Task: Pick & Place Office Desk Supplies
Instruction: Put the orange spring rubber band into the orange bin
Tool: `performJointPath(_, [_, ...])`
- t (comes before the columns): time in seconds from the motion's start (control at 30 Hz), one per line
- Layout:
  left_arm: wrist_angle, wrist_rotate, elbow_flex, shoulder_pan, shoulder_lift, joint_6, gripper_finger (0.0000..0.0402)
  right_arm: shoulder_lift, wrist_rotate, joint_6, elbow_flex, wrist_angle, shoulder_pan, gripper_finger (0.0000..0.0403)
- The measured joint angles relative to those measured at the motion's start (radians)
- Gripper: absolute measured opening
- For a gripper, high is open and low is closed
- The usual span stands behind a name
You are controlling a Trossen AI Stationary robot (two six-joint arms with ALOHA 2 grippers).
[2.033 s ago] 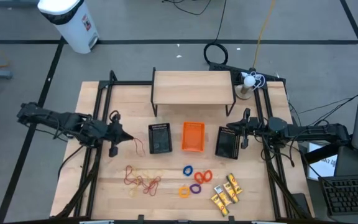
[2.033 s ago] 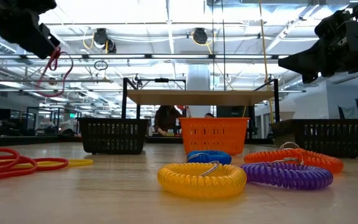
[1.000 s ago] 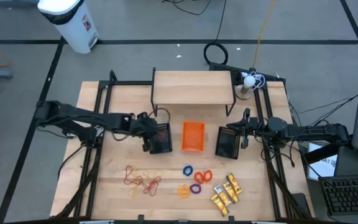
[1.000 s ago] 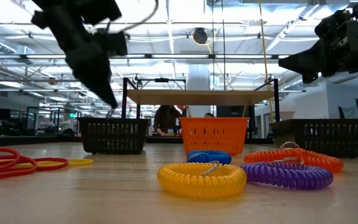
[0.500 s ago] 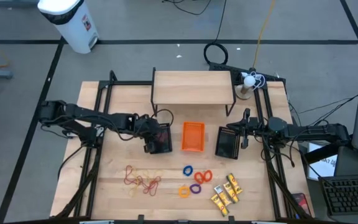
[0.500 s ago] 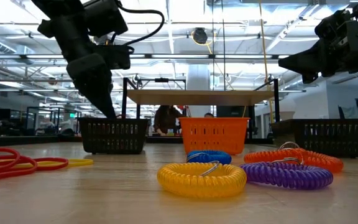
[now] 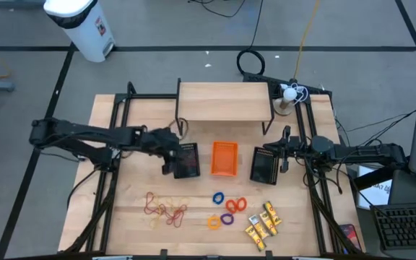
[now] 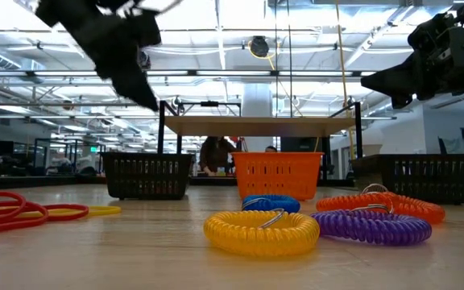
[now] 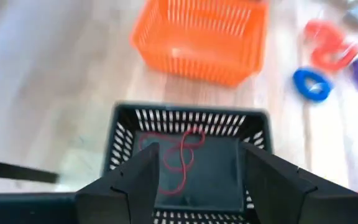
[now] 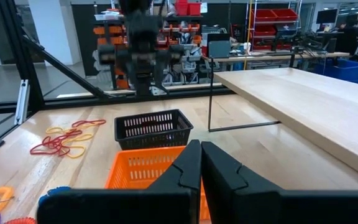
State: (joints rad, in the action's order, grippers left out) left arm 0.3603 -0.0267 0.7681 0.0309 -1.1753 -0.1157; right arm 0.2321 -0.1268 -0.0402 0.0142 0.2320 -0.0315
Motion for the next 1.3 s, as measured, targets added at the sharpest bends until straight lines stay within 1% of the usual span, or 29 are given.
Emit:
performJointPath(0.07, [-0.034, -0.001, -0.024, 0.003, 0.069, 0.021, 0.0201, 0.003, 0.000, 0.000, 0.000, -0.002, 0.000, 0.0004])
performJointPath(0.13, [-0.093, -0.003, -0.071, 0.007, 0.149, 0.033, 0.0170, 0.007, 0.000, 0.000, 0.000, -0.002, 0.000, 0.0004])
performJointPath(0.2, [-0.175, -0.004, -0.131, 0.020, 0.224, 0.032, 0.0125, 0.008, 0.000, 0.000, 0.000, -0.001, 0.000, 0.0004])
performJointPath(0.3, [-0.311, -0.009, -0.238, 0.048, 0.315, -0.007, 0.0044, 0.010, 0.000, 0.000, 0.000, 0.000, 0.000, 0.0004])
performJointPath(0.33, [-0.356, -0.009, -0.270, 0.057, 0.340, -0.016, 0.0023, 0.011, -0.001, 0.000, 0.000, 0.002, 0.000, 0.0004])
performJointPath(0.37, [-0.402, -0.009, -0.301, 0.066, 0.365, -0.021, 0.0013, 0.011, -0.001, 0.000, 0.000, 0.003, 0.000, 0.0004])
performJointPath(0.47, [-0.521, -0.009, -0.391, 0.086, 0.431, -0.015, 0.0014, 0.012, 0.000, 0.000, 0.000, 0.002, 0.000, 0.0004])
performJointPath(0.53, [-0.596, -0.009, -0.449, 0.097, 0.467, -0.007, 0.0006, 0.012, 0.000, -0.001, 0.000, 0.002, 0.000, 0.0004])
performJointPath(0.63, [-0.674, 0.006, -0.517, 0.107, 0.507, 0.009, 0.0004, 0.012, 0.000, -0.004, 0.000, 0.003, 0.000, 0.0004])
performJointPath(0.8, [-0.730, 0.008, -0.602, 0.106, 0.536, 0.017, 0.0003, 0.012, -0.002, -0.004, 0.000, 0.003, 0.000, 0.0004])
performJointPath(0.97, [-0.749, -0.011, -0.649, 0.106, 0.553, 0.033, 0.0002, 0.012, -0.001, -0.017, 0.000, 0.002, 0.000, 0.0004])
performJointPath(1.3, [-0.731, -0.025, -0.722, 0.106, 0.733, 0.043, 0.0002, 0.012, 0.000, -0.027, 0.000, 0.002, 0.000, 0.0004])
